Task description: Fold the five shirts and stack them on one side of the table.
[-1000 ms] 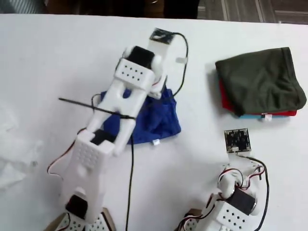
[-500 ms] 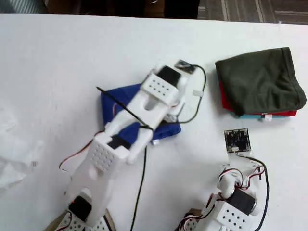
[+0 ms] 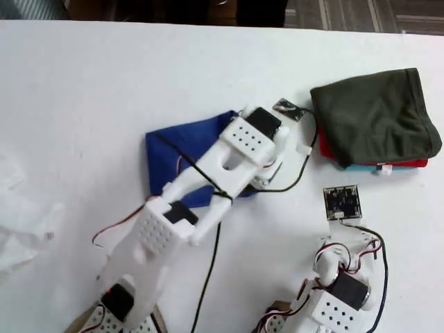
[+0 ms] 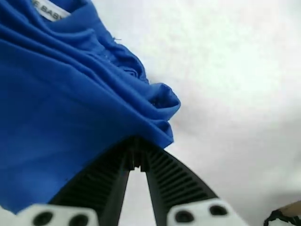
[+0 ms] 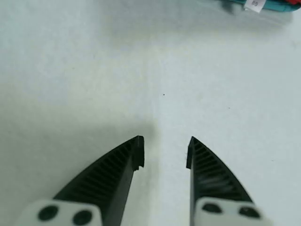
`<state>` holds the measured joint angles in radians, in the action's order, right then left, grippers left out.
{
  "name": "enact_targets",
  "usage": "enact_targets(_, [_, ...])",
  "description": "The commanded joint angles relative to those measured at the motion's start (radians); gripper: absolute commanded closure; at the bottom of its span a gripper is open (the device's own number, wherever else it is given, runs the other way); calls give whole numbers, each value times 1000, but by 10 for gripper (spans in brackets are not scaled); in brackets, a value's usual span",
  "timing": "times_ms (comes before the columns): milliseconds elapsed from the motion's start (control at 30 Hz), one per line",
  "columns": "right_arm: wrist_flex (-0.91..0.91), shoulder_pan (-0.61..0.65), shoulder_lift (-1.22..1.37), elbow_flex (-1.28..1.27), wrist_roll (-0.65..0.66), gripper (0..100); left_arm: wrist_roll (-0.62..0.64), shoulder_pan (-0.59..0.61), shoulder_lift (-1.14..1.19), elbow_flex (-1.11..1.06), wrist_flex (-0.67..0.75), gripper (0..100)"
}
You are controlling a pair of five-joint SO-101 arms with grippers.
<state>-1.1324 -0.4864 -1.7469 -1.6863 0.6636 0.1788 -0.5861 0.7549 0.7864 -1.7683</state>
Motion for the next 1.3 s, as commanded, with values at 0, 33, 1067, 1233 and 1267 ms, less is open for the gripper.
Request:
enact_targets(0, [19, -1, -25, -8, -5, 840, -3, 58, -137, 50, -6, 974])
enact_targets(33, [19, -1, -25, -8, -5, 840, -3, 81, -153, 61, -3, 974])
enact_targets(1067, [19, -1, -25, -8, -6, 840, -49, 209, 493, 717, 345, 880])
enact_targets(1233, [19, -1, -25, -8, -5, 840, -49, 195, 494, 817, 265, 847])
enact_targets(1267, [19, -1, -25, -8, -5, 840, -51, 196, 488, 842, 238, 847])
